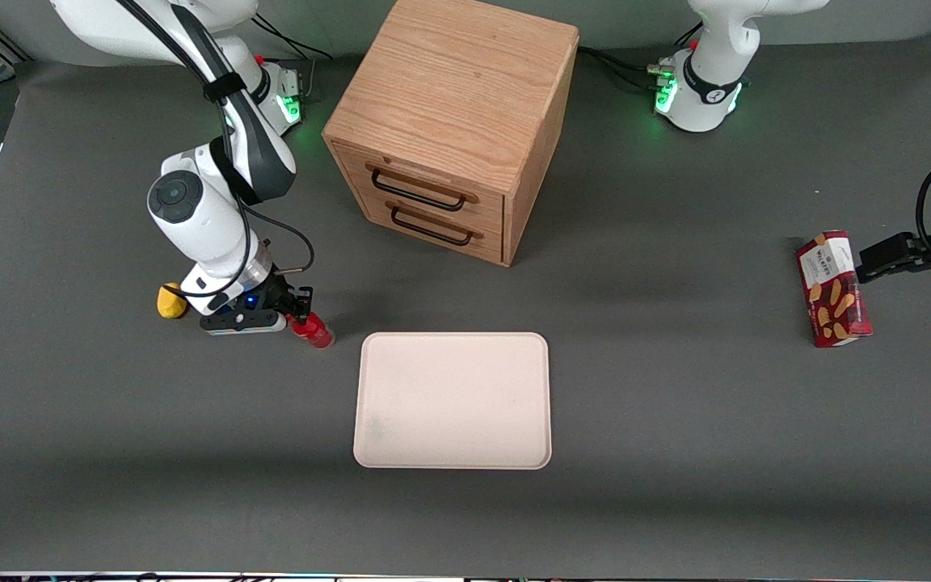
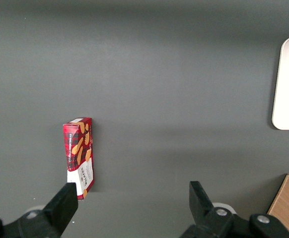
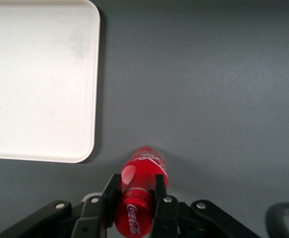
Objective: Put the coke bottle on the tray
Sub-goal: 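Lower the right gripper and close it around the bottle's body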
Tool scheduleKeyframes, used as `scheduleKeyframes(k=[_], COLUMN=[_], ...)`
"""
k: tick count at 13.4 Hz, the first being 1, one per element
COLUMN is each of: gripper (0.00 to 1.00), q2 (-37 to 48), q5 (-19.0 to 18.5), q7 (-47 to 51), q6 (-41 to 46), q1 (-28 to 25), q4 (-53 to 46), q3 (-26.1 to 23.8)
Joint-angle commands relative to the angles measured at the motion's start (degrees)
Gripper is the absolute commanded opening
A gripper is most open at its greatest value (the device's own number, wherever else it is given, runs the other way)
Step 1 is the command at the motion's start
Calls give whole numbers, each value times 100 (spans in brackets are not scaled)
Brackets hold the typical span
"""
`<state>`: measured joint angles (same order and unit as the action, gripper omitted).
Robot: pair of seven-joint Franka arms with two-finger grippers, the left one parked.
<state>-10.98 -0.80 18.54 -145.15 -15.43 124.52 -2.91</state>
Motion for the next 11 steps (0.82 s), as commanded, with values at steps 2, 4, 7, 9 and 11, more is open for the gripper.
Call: scheduleKeyframes(k=[2,4,7,9,11], gripper=[0,0,0,0,0], q2=[34,34,43,52,43], q5=[-69,-60,-51,-51,-60], q7=[45,27,1,1,-8], q6=[-5,930,2470,3165,3973], q1=[-30,-4,14,57,75], q4=[-59,-662,-1779,-2341,-3026], q3=[1,1,18,27,27])
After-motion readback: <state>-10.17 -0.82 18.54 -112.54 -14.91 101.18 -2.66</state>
